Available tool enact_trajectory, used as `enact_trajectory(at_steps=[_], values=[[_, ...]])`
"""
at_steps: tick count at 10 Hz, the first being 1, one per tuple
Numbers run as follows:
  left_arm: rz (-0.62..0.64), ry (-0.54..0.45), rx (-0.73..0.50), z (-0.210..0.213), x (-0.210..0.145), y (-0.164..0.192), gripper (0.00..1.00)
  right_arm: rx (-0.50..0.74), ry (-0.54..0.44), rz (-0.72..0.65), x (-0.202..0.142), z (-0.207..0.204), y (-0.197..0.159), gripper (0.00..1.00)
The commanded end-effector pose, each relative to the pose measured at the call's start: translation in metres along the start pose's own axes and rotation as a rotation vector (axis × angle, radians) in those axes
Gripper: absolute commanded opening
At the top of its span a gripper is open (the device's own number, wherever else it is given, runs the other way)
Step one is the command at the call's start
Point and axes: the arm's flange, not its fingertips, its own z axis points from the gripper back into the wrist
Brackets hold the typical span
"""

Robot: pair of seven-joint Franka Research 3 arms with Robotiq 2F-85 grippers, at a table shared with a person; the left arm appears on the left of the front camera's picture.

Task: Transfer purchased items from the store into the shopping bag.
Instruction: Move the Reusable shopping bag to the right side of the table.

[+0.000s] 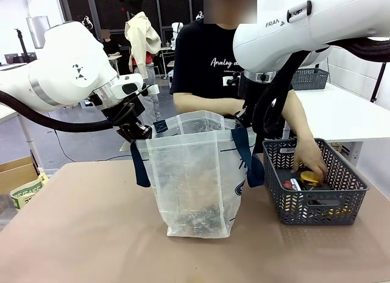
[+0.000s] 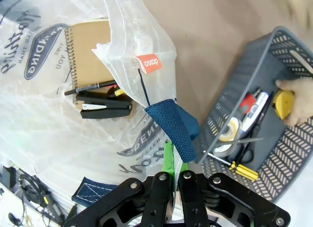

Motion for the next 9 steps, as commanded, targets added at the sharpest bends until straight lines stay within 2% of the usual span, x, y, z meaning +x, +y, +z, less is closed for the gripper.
enact_trajectory(at_steps=[1, 9], values=[[0.009, -0.002, 0.002, 0.0004, -0.0011, 0.0007, 0.0, -0.001, 0.0, 0.001, -0.0002, 0.0003, -0.0005, 0.0], [0.009, -0.002, 0.002, 0.0004, -0.0011, 0.0007, 0.0, -0.001, 0.0, 0.001, -0.0002, 0.0003, -0.0005, 0.0]])
